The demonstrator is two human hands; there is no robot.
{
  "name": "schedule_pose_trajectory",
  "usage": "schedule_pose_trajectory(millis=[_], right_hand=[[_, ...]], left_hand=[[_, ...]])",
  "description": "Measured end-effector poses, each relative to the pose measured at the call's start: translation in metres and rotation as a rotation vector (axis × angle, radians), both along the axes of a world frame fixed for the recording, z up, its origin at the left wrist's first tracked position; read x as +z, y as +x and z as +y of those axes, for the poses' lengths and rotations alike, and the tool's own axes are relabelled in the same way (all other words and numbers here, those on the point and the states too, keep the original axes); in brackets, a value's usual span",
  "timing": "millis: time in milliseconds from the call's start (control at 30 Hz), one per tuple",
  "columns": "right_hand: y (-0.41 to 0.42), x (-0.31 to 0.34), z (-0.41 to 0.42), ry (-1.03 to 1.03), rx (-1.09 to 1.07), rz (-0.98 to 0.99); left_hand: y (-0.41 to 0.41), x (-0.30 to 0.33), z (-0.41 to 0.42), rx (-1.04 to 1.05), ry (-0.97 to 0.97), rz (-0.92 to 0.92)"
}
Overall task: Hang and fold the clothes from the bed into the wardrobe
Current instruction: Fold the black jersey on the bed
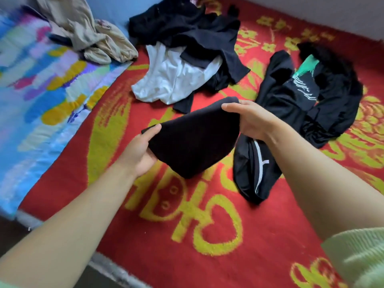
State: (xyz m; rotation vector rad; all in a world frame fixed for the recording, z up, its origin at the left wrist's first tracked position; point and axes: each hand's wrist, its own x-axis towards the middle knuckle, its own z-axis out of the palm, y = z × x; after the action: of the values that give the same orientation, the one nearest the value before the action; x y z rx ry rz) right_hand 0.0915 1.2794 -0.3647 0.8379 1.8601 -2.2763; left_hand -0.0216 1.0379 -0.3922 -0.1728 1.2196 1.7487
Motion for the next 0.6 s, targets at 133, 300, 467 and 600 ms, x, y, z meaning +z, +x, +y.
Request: schedule_pose_trajectory(millis=[133,300,467,600], right_hand=[[0.006,0.023,-0.007,-0.076,-0.009,0.14],[0.056,-0.038,-0.043,-0.016,-0.072,-0.106],[0.143,-0.134,-0.091,0.166,0.181,-0.648],[0.17,-0.159,-0.114,0.102,0.142,-0.798]], left_hand=[[-0.012,0.043,-0.01,-0.049,0.041,0.24],[0.029,-0.011,-0.044,-0.086,-0.157,0.319],[0.096,-0.123,-0.101,-0.407,-0.598,0.159],[0.12,-0.149,-0.112,-0.439,-0.752,0.19]])
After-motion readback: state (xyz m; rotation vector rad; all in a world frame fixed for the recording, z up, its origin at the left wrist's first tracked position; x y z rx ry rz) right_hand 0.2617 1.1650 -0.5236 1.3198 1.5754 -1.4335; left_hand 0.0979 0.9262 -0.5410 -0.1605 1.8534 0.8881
